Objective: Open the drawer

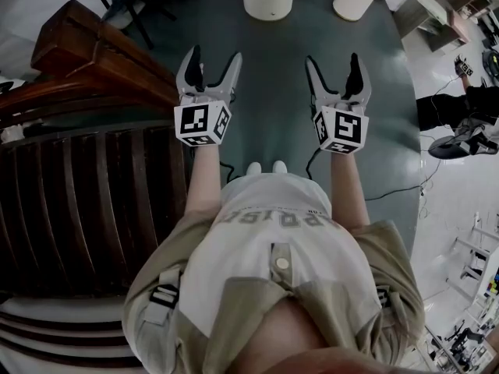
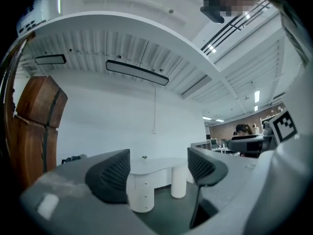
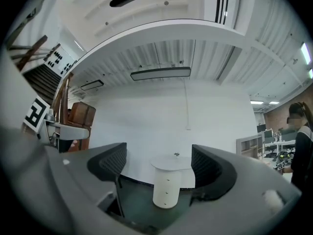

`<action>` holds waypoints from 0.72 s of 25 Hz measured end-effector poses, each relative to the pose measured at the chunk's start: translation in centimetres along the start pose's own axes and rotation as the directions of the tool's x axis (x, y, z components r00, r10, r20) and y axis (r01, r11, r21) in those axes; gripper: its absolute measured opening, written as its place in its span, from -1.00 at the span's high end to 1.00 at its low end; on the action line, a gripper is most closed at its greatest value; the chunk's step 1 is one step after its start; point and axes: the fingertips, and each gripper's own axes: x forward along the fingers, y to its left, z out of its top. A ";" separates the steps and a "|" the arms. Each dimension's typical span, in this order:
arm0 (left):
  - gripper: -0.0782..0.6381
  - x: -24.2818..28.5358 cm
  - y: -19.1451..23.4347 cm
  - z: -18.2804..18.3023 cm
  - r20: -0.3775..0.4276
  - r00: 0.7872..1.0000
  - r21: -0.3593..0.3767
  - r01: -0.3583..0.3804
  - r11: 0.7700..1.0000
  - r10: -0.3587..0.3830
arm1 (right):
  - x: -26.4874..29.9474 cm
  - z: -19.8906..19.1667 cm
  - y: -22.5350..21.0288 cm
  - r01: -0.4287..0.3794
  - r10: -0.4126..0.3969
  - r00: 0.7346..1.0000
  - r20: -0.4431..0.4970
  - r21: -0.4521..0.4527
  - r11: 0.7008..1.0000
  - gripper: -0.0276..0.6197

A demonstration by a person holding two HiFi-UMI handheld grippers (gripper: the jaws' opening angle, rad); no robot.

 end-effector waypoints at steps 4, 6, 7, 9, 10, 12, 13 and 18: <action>-0.24 0.0 -0.3 -0.5 -0.013 1.000 -0.005 -0.001 1.000 0.001 | -0.2 -0.6 -0.4 0.002 -0.002 1.000 -0.021 0.003 1.000 -0.34; -0.25 0.1 -0.7 -0.5 -0.017 1.000 -0.001 -0.003 1.000 0.003 | -0.3 -0.9 -0.7 -0.001 0.001 1.000 -0.028 0.008 1.000 -0.34; -0.25 0.2 -0.9 -0.5 -0.020 1.000 -0.001 -0.003 1.000 0.003 | -0.4 -1.0 -0.8 -0.002 0.003 0.999 -0.032 0.009 1.000 -0.34; -0.25 0.4 -1.2 -0.5 -0.025 1.000 -0.003 -0.005 1.000 0.005 | -0.4 -1.1 -1.2 -0.007 0.007 0.999 -0.038 0.009 1.000 -0.34; -0.25 0.6 -1.4 -0.6 -0.029 1.000 -0.004 -0.006 1.000 0.006 | -0.4 -1.1 -1.4 -0.009 0.010 0.999 -0.041 0.009 1.000 -0.34; -0.24 0.9 -1.7 -0.8 -0.039 0.999 -0.005 -0.010 1.000 0.010 | -0.3 -1.4 -1.9 -0.014 0.014 0.999 -0.048 0.009 1.000 -0.34; -0.25 1.0 -1.9 -1.1 -0.046 0.999 -0.005 -0.014 1.000 0.014 | -0.3 -1.6 -2.3 -0.017 0.017 0.998 -0.053 0.009 1.000 -0.34; -0.25 2.1 -3.3 -2.4 -0.083 0.996 -0.009 -0.035 0.999 0.034 | 0.4 -2.7 -4.4 -0.035 0.036 0.995 -0.088 0.013 0.999 -0.34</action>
